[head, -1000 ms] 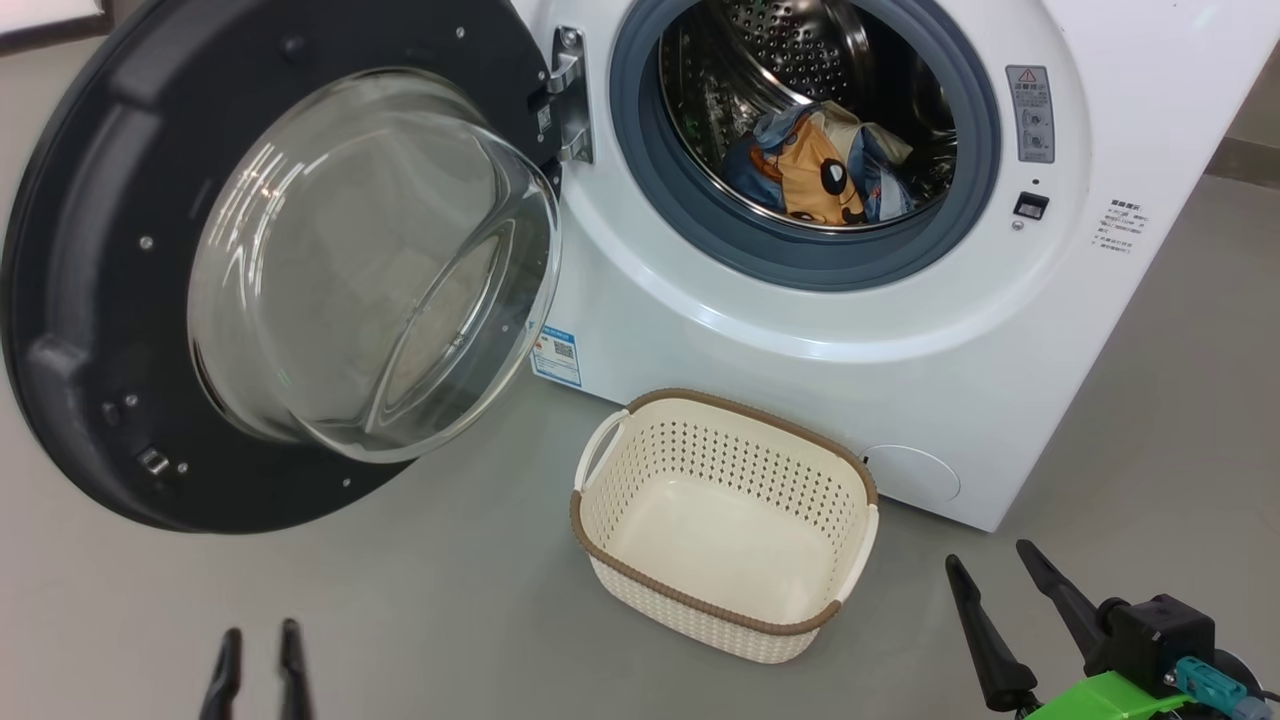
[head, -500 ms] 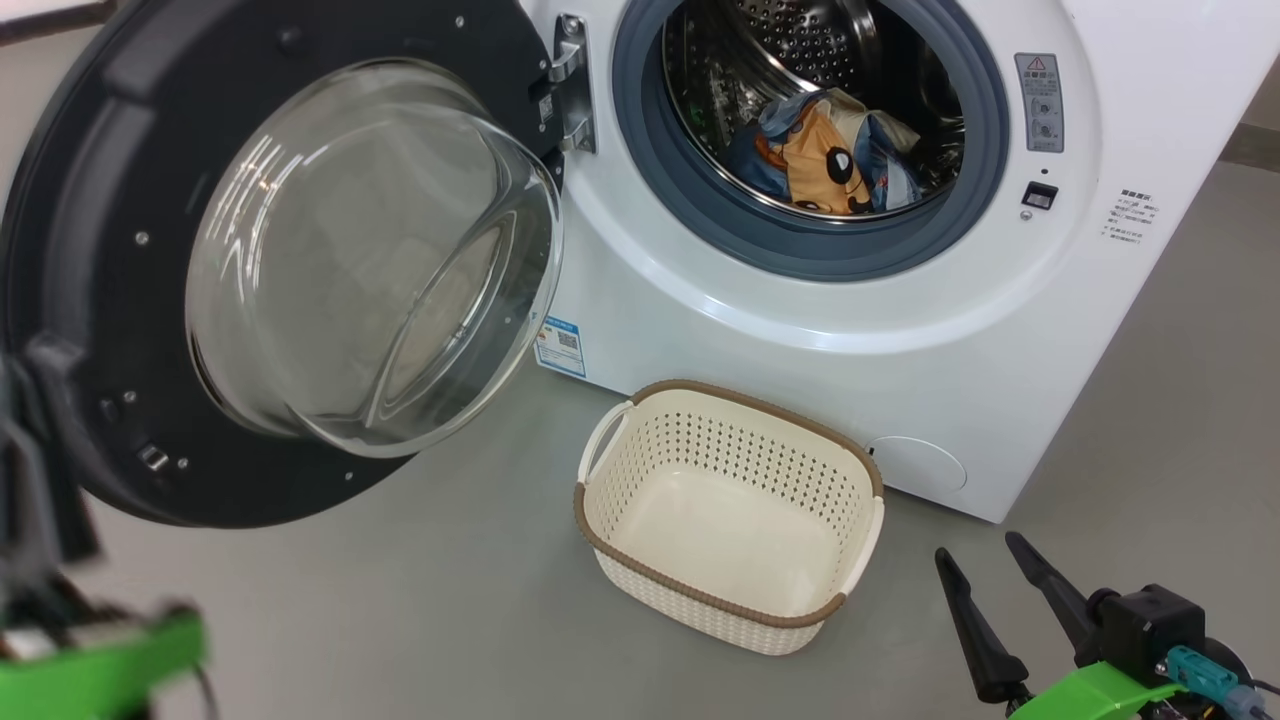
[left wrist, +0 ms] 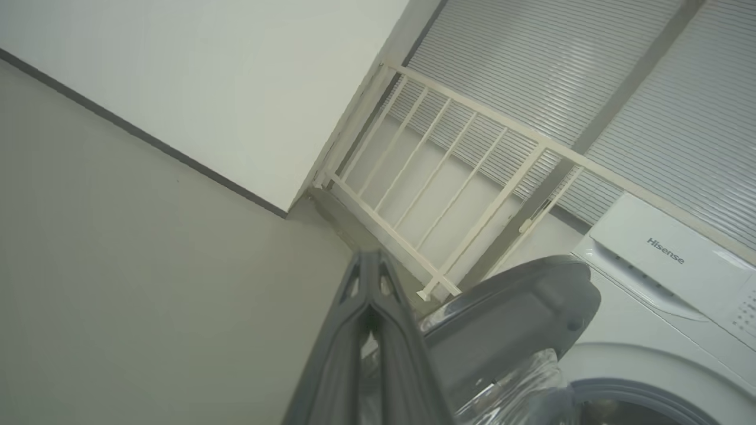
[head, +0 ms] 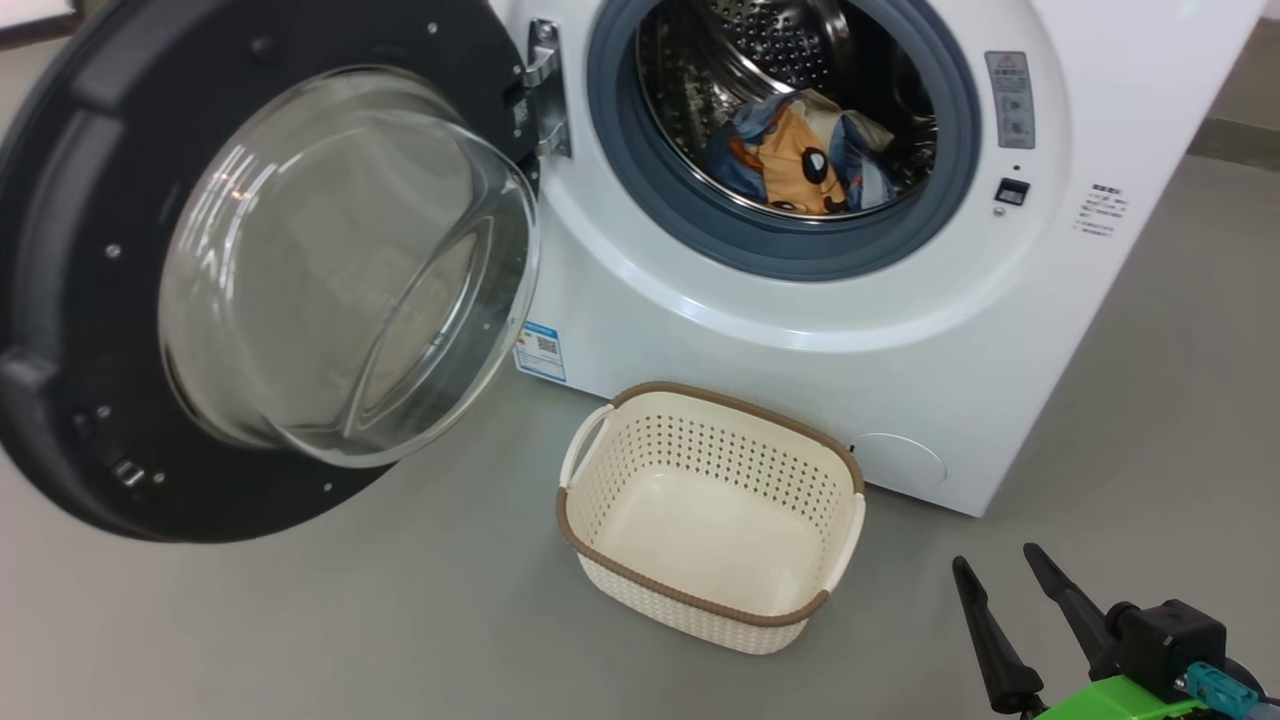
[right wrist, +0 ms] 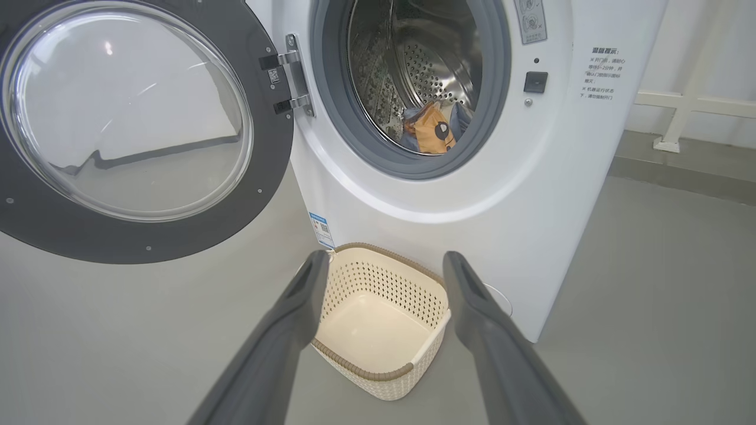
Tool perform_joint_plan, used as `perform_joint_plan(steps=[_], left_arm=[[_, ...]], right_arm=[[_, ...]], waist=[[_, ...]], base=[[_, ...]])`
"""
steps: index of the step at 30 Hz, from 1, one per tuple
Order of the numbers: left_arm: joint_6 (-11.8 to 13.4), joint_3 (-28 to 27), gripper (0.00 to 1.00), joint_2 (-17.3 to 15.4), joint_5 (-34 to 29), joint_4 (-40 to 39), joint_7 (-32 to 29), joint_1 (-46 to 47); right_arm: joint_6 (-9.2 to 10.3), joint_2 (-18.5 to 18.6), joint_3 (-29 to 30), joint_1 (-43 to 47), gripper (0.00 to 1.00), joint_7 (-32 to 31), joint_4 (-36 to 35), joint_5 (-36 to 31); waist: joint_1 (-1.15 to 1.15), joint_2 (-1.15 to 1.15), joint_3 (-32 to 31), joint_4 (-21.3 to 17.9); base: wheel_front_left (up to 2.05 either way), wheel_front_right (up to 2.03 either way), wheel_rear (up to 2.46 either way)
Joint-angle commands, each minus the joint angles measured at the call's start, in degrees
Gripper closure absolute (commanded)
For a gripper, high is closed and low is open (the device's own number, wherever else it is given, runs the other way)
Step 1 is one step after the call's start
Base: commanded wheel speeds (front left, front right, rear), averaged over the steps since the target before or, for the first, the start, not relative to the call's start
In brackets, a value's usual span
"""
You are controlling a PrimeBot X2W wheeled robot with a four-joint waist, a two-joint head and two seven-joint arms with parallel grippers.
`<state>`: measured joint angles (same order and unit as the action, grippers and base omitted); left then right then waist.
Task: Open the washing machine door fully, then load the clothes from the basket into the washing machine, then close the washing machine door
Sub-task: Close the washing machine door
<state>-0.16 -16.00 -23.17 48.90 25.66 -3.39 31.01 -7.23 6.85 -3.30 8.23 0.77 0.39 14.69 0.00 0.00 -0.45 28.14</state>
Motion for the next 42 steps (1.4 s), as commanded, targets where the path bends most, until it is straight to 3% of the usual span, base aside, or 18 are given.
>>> perform_joint_plan(steps=[1, 7, 16, 26, 42], left_arm=[[-0.78, -2.93, 1.00, -3.63, 2.02, 2.33, -0.71, 3.46], [-2.23, -7.54, 1.00, -4.54, 9.04, 14.70, -4.06, 7.41], [-2.40, -13.47, 1.00, -7.14, 15.41, 27.49, -6.59, 9.59], [-4.46, -16.22, 1.00, -8.07, 19.28, 32.34, -9.02, 10.81], [-6.62, -13.78, 1.00, -7.65, 20.01, 35.56, -16.30, 11.01]], right_arm=[[-0.25, 0.77, -1.03, -1.22, 0.00, 0.19, -2.00, 0.36], [-0.25, 1.45, -1.00, -1.71, 0.00, -0.69, -2.84, 0.41], [-0.25, 3.24, -0.34, -2.46, 0.00, -2.27, -4.45, 0.70], [-0.25, 4.77, 0.43, -2.97, 0.00, -3.93, -6.77, 0.81], [-0.25, 5.04, 0.54, -3.15, 0.00, -5.10, -7.65, 0.75]], waist=[[0.00, 0.00, 1.03, -1.91], [0.00, 0.00, 2.65, -4.16], [0.00, 0.00, 5.26, -7.12], [0.00, 0.00, 8.06, -8.15], [0.00, 0.00, 8.43, -7.35]], base=[[0.00, 0.00, 0.00], [0.00, 0.00, 0.00], [0.00, 0.00, 0.00], [0.00, 0.00, 0.00], [0.00, 0.00, 0.00]])
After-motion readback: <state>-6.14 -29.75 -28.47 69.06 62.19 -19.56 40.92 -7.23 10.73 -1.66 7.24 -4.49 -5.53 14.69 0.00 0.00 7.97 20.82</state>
